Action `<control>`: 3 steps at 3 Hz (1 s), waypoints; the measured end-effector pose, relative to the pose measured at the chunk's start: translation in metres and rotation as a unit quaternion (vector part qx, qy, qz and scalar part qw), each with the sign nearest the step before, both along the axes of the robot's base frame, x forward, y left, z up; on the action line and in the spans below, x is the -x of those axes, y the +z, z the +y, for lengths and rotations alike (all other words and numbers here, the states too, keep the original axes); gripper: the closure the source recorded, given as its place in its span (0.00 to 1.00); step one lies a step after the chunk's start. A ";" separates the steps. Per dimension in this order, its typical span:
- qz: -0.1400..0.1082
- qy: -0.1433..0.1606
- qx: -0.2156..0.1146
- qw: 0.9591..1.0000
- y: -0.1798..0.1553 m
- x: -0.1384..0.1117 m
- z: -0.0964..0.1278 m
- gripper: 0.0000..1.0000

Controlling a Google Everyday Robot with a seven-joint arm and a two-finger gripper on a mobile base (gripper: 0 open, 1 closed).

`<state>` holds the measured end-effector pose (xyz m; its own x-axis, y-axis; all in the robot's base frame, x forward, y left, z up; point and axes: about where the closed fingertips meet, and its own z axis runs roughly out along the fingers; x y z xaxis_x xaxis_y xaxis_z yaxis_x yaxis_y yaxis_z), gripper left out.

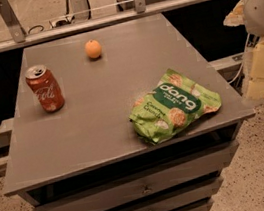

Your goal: Move orange near green rice chip bag

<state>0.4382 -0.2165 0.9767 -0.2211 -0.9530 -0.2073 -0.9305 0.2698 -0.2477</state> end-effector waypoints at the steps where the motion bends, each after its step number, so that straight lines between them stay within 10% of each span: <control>1: 0.000 0.000 0.000 1.000 0.000 0.000 0.000 0.00; 3: -0.030 0.049 -0.085 0.995 -0.025 -0.102 0.051 0.00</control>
Offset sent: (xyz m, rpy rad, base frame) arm 0.1080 0.0547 -0.0312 0.2090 -0.0623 0.1191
